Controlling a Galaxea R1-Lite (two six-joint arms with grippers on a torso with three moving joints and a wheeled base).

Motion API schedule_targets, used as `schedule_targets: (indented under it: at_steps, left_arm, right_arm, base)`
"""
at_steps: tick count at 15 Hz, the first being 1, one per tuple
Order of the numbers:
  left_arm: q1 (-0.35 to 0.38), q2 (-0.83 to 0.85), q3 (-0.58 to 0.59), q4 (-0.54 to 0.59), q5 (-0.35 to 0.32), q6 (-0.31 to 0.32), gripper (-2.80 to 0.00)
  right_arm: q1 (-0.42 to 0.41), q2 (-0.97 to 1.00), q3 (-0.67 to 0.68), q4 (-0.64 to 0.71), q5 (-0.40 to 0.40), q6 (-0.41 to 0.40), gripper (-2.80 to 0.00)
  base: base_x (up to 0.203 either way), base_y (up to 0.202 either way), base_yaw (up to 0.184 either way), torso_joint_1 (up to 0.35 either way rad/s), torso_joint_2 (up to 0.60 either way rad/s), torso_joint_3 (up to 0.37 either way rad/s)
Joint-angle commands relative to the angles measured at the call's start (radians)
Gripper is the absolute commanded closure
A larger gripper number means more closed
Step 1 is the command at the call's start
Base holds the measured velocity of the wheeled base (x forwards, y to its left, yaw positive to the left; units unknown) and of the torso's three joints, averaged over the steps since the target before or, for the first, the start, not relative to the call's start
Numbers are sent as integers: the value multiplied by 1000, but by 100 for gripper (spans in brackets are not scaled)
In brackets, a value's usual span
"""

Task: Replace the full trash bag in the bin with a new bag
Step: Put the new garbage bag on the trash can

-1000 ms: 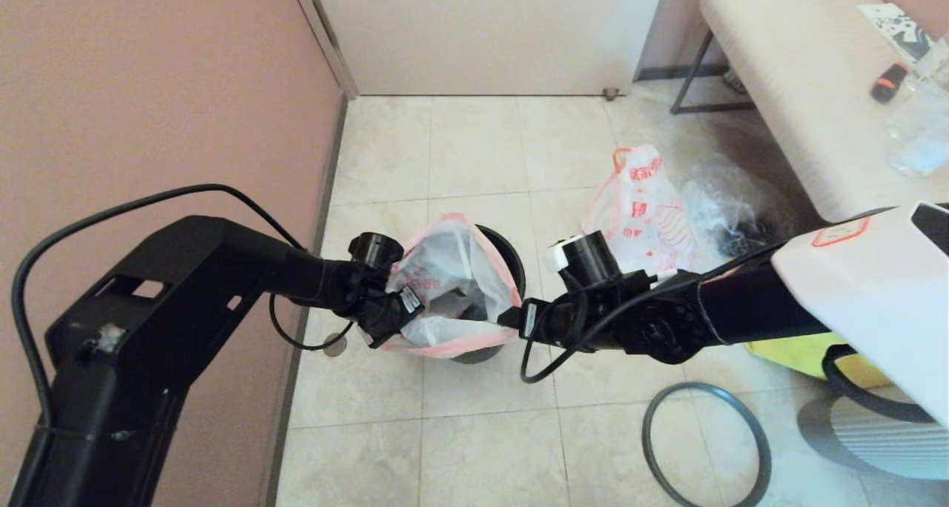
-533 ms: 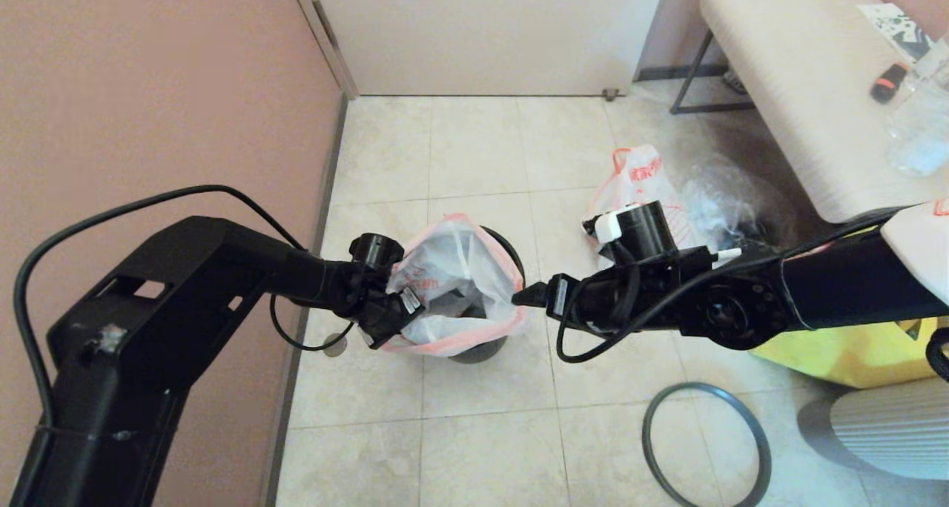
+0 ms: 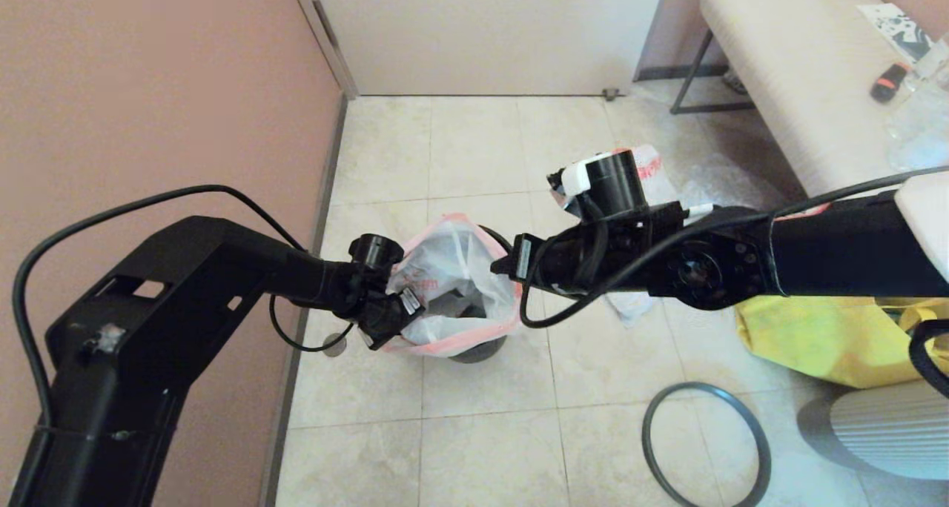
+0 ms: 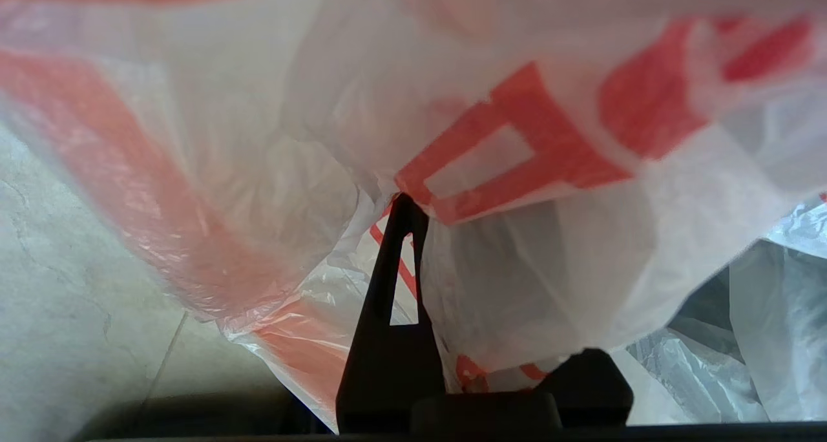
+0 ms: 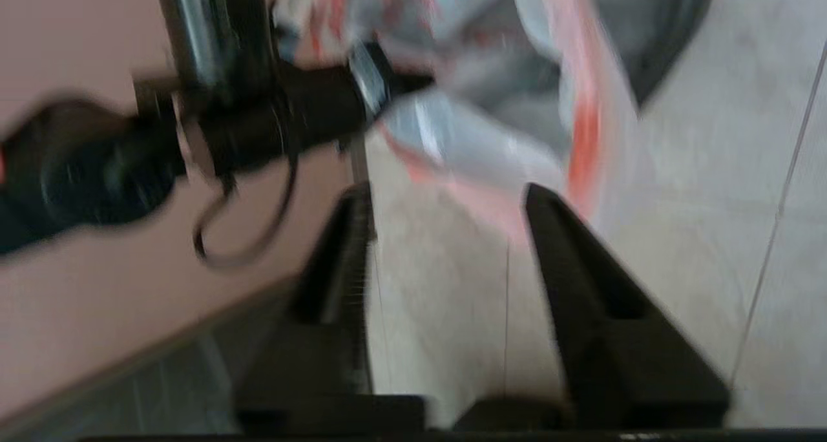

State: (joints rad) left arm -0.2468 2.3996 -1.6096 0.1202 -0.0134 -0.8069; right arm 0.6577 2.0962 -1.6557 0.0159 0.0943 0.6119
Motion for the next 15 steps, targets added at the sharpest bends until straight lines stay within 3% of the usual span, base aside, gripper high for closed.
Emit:
schedule_targets:
  at_steps: [1, 3, 7, 15]
  left_arm:
    - [0, 0, 2, 1, -2, -3, 0]
    - [0, 0, 0, 1, -4, -3, 0]
    - [0, -2, 0, 1, -4, -3, 0]
    - [2, 2, -4, -1, -2, -5, 0]
  right_arm:
    - [5, 125, -200, 102, -5, -5, 0]
    - [7, 208, -314, 202, -9, -33, 0]
    - [-1, 289, -317, 235, -10, -55, 0]
    - [5, 281, -154, 280, -37, -20, 0]
  base:
    - [0, 0, 0, 0, 0, 0]
    - [0, 0, 0, 0, 0, 0]
    - [0, 0, 0, 0, 0, 0]
    - [0, 0, 0, 0, 0, 0]
